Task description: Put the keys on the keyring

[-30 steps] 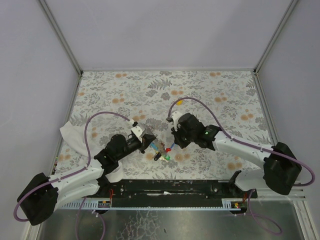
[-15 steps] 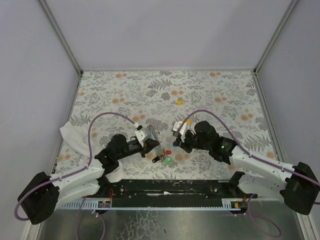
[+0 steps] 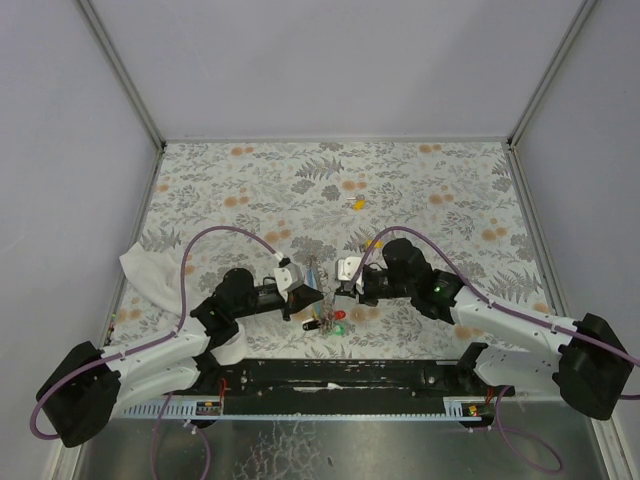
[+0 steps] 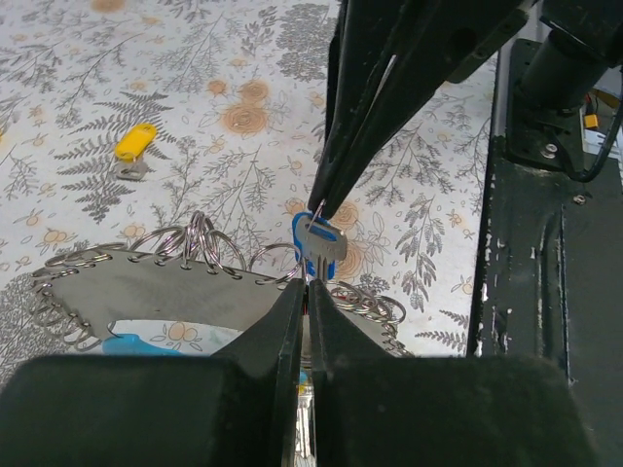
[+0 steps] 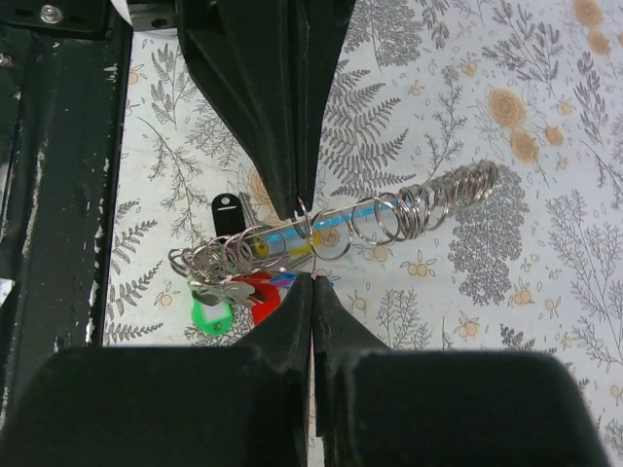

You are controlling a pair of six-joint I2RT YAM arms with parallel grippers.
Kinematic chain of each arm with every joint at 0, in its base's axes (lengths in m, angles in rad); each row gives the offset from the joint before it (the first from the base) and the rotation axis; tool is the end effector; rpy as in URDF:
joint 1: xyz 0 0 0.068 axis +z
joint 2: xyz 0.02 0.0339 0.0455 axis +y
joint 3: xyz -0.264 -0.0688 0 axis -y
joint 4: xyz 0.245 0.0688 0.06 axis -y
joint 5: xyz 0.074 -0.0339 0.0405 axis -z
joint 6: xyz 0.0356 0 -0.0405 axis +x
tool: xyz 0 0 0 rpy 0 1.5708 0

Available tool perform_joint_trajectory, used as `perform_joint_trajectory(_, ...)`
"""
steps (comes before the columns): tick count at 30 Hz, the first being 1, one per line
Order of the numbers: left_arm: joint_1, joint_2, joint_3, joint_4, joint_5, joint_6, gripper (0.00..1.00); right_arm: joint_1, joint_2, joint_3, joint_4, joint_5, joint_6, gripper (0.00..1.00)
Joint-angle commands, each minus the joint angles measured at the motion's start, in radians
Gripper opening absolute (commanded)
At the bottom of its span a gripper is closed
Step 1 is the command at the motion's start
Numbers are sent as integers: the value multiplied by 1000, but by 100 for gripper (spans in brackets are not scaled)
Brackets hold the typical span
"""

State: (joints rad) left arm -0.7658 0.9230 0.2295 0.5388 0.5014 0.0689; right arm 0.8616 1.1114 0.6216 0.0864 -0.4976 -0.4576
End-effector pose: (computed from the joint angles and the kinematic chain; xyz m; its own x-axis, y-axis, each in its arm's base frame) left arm 0.1261 -0.1450 0.1973 -0.0454 0.1274 -0.9908 0.9555 0.2949 -0.0059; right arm 0.1461 0.1964 0.2465 0.1916 -0.3729 -0.9079 -0.9677 0.0829 -0.2382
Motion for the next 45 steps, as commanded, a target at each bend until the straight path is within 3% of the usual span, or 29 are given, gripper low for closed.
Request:
perform_joint_trajectory(1, -4, -15, 7, 114, 71, 51, 0, 4, 15, 50, -14, -73, -80, 0)
perform_joint_trajectory(24, -4, 9, 7, 127, 151, 92, 0, 3, 15, 25, 12, -113, -84, 0)
perform_joint_trajectory(45, -4, 19, 6, 123, 126, 96, 0, 5, 0, 6, -2, -98, -72, 0)
